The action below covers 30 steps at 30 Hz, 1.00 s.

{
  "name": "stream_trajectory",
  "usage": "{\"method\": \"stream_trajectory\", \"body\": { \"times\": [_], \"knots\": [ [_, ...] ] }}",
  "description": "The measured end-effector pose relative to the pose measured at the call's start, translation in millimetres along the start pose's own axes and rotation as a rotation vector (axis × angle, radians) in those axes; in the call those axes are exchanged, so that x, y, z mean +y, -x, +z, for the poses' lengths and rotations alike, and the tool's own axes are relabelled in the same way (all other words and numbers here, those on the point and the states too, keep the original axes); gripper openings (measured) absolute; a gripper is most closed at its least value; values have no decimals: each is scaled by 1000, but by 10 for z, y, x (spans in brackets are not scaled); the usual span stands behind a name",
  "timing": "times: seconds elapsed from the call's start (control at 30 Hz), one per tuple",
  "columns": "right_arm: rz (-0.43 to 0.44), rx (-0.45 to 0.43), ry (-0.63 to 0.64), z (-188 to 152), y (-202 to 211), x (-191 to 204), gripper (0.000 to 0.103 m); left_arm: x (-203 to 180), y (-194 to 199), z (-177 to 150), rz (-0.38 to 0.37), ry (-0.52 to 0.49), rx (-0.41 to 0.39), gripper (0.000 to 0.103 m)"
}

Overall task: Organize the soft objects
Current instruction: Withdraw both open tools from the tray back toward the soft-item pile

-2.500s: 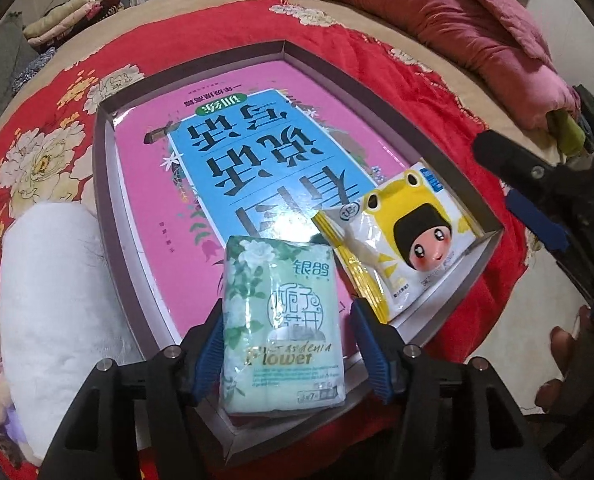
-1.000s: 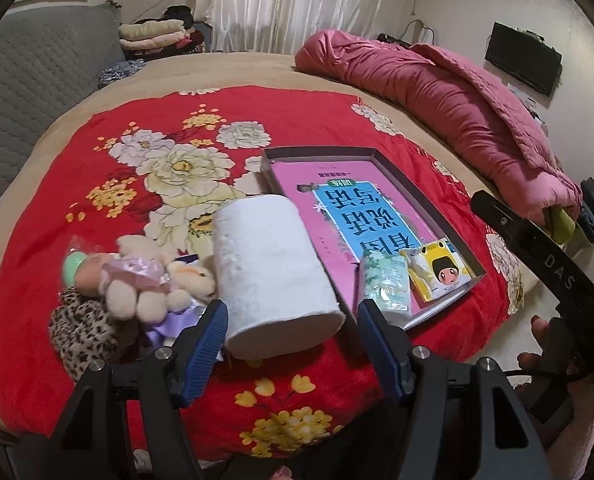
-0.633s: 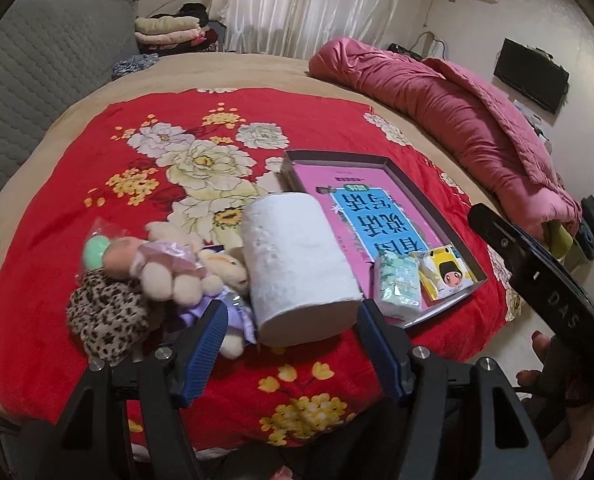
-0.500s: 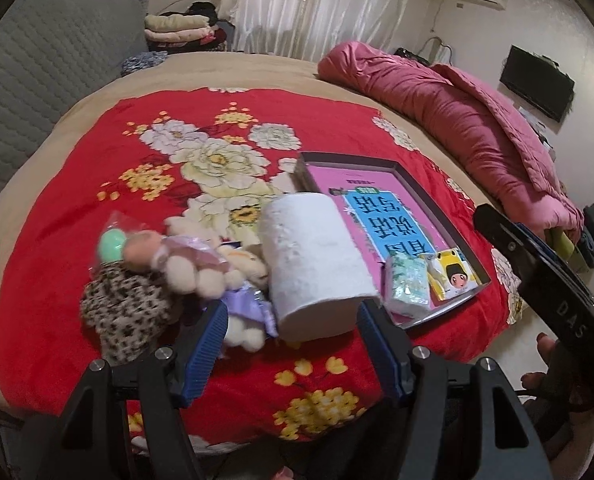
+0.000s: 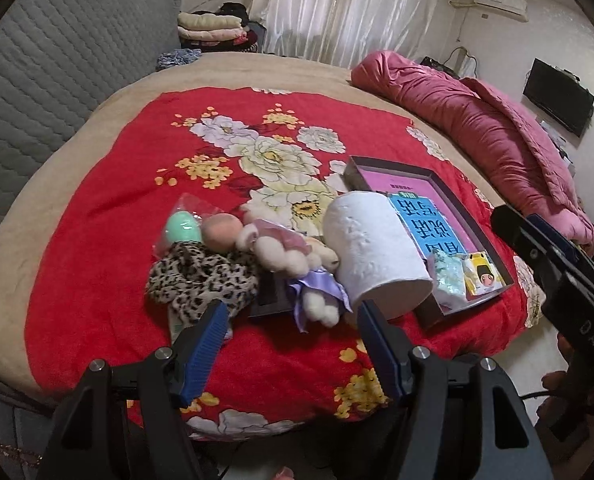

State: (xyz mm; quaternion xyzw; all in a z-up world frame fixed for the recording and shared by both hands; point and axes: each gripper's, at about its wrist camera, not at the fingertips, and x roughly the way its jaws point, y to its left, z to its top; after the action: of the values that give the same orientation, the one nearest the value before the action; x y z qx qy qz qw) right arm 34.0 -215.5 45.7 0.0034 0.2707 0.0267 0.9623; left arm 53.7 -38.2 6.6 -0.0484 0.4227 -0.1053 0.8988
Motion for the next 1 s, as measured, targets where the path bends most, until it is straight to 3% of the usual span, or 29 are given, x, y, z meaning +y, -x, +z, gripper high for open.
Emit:
{"method": "stream_trajectory", "body": {
  "times": [0.4,0.57,0.7,1.0],
  "knots": [
    [88,56,101,-102,-80,365,77,599,-61,-52,45,119,30,67],
    [117,95,113,-166,-182,424,77,844,-164,-76,29,181,59,67],
    [139,120,106,-205,-255,437,77,928,-262,-96,-38,236,82,67],
    [169,167,117,-282,-412,486,77,834,-501,-25,-27,192,98,67]
  ]
}}
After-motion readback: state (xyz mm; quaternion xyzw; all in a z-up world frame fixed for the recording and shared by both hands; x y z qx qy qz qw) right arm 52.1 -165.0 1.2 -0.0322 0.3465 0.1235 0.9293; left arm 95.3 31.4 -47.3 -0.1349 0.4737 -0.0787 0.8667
